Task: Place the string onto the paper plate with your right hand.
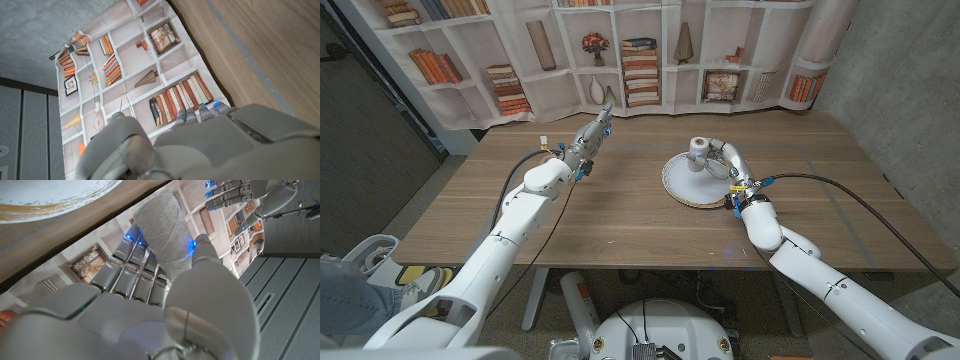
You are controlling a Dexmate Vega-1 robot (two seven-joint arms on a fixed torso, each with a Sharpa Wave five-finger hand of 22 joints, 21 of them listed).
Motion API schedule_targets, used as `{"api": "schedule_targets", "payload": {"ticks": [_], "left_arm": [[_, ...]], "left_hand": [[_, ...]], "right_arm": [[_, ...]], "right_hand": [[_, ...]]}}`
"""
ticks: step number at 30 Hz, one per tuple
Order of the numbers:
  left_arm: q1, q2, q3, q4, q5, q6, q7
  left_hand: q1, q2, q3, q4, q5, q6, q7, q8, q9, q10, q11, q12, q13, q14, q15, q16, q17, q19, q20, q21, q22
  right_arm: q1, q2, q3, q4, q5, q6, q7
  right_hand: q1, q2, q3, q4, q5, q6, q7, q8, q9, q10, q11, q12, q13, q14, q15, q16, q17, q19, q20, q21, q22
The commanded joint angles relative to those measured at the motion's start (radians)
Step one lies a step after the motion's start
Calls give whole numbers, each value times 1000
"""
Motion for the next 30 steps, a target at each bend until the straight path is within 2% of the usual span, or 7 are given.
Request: {"api": "schedule_targets", "payload": {"ticks": [1,12,21,30], "left_arm": [[1,3,4,-6,0,0,1],[3,0,3,-4,-2,-3,5],[4,-3,4,2,-5,-6,5],[-1,-6,8,5,-2,-7,4]], "left_hand": [[4,4,-6,2,4,0,1,0,3,-8,3,3,2,-44,4,3,5,-75,2,9,5],[5,5,-8,1,4,-1,1,0,3,-8,3,3,2,-45,5,3,5,-76,3,8,5],[6,6,-10,1,4,1,1,0,3,-8,4,2,2,-44,4,3,5,-76,3,8,5],[6,7,-12,1,4,2,1,0,3,-8,5,3,2,-44,4,3,5,-77,3,8,5]], "right_arm": [[30,29,-20,58,-10,-3,-30],[55,38,-34,89,2,-20,-24],[76,37,-46,108,23,-45,3],[94,42,-54,132,26,-69,-3]], "right_hand": [[11,54,0,5,-3,30,-29,-6,3,10,-9,-1,6,4,-122,-1,3,-6,-113,3,1],[10,53,-3,6,-5,29,-30,-9,3,7,-13,-7,6,0,-120,-5,3,-9,-112,2,1],[9,56,-4,7,-7,29,-28,-11,3,9,-1,-10,6,1,-121,-6,5,-10,-112,1,1],[9,57,-5,7,-8,32,-28,-11,3,10,-8,-12,6,3,-121,-6,6,-9,-111,2,1]]}}
